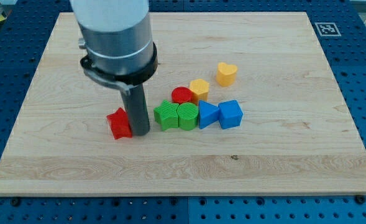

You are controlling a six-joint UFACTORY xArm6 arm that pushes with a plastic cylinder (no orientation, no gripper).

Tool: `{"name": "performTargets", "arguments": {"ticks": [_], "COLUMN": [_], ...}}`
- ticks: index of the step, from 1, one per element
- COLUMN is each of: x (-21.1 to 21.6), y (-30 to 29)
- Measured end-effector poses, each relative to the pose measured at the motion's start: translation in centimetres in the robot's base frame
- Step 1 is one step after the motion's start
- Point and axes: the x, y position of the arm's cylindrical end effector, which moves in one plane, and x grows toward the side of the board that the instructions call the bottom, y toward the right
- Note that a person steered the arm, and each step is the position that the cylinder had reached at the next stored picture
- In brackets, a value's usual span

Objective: Push the red star towards center

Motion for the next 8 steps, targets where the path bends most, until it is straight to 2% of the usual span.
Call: {"name": "performTargets", "arguments": {"ticks": [1,2,5,8], "x": [-2.5,-2.2,3.4,4.2], "y": [0.0,0.0,0.1,-3.0]}}
